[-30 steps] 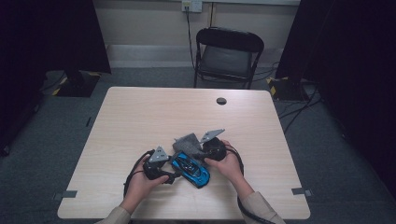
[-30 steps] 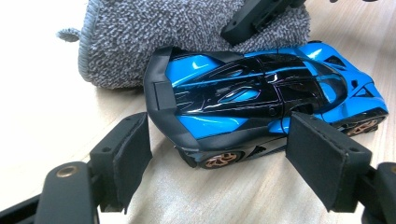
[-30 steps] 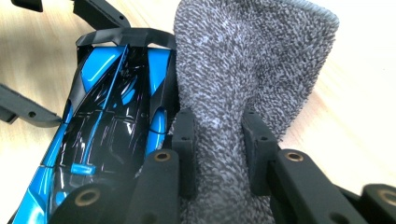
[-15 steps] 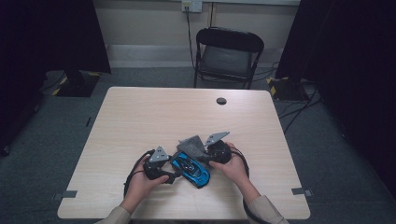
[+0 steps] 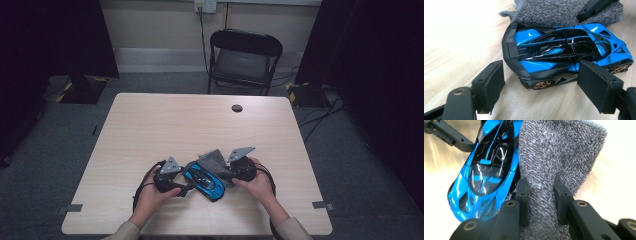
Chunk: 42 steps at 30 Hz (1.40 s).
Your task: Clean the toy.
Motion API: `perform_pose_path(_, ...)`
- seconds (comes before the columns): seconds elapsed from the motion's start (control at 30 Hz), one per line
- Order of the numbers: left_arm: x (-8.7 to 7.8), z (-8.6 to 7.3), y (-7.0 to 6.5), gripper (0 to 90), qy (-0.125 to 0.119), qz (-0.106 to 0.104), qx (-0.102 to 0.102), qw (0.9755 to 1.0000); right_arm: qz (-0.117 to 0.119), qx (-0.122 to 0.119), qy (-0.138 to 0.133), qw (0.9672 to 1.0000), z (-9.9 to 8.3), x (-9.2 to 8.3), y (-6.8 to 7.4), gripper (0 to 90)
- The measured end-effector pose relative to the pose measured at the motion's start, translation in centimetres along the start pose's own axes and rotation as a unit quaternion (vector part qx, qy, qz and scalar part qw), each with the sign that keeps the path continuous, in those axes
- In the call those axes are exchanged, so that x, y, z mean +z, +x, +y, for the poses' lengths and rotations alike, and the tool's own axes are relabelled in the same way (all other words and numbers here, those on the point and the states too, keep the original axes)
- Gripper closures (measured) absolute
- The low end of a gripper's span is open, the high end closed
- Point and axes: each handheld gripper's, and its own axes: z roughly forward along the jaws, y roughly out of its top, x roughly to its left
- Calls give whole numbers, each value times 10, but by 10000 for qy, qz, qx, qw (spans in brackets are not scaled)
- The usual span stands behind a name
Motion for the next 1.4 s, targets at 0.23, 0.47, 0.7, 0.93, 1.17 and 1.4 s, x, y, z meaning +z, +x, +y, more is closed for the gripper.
perform_pose_path(0.23, 0, -1, 0, 216, 6, 21, 14, 10000, -23, 32, -47, 10000, -10, -9, 4, 704)
perform_pose_path(0.47, 0, -1, 0, 216, 12, 33, 13, 10000, -16, 65, -55, 10000, -18, -18, 8, 704)
perform_pose_path(0.7, 0, 0, 0, 216, 9, 48, 5, 10000, -1, 136, -94, 9999, -25, -24, 11, 703)
perform_pose_path(0.93, 0, 0, 0, 217, 51, 74, 55, 9999, 45, 150, -125, 9998, -33, -30, 17, 703)
perform_pose_path(1.17, 1, 0, 0, 218, 59, 75, 61, 9999, 89, 151, -107, 9998, -41, -39, 20, 702)
perform_pose_path(1.4, 1, 0, 0, 224, 58, 54, 29, 10000, 163, 130, -98, 9997, -49, -46, 27, 702)
